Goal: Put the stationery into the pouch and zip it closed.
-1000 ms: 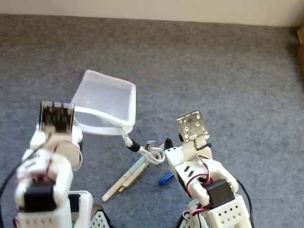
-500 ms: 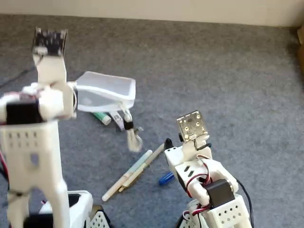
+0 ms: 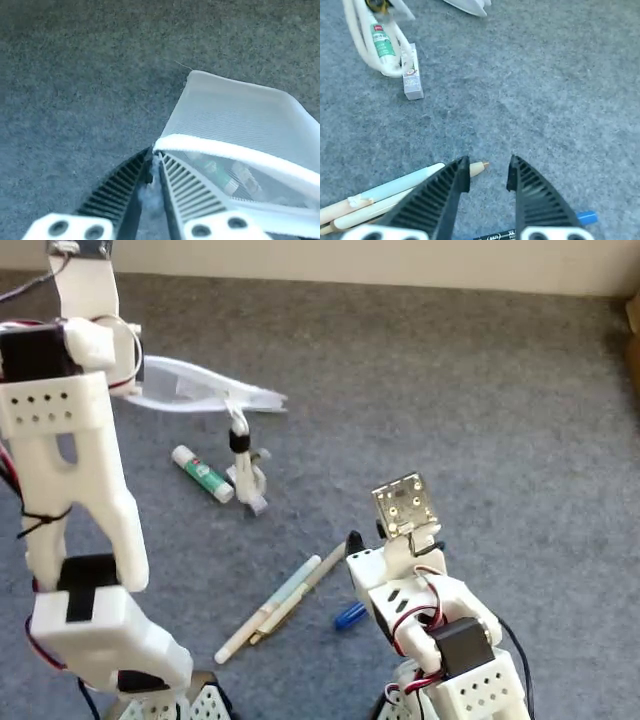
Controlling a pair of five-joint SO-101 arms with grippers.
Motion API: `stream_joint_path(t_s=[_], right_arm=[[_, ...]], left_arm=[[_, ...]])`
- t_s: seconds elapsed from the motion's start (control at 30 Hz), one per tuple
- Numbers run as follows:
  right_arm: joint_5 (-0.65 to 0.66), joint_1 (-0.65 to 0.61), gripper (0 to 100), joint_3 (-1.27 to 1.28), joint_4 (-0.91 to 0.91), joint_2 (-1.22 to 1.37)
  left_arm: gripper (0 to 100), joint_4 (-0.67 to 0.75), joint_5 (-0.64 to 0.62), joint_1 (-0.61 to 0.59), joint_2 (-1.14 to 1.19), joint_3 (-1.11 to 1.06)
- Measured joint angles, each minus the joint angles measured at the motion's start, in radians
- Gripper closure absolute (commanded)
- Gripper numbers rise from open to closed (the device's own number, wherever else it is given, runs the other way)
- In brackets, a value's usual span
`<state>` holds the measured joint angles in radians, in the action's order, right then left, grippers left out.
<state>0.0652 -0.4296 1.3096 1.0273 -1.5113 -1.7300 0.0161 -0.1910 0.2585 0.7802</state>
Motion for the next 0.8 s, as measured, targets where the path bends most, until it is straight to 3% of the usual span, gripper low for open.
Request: stream_joint_path(t_s=[0.2, 0.6, 0.8], right_arm=[[0.0, 0.0, 87.2, 0.0, 0.0, 0.0], [0.0, 0.0, 87.2, 0.0, 0.0, 0.0], [0.0, 0.0, 87.2, 0.0, 0.0, 0.0]], left_arm=[[79, 0.002, 0.012, 0.0, 0.086, 0.087], [99, -0.005, 0.012, 0.003, 0.155, 0.071], [99, 0.002, 0.012, 0.009, 0.153, 0.072]])
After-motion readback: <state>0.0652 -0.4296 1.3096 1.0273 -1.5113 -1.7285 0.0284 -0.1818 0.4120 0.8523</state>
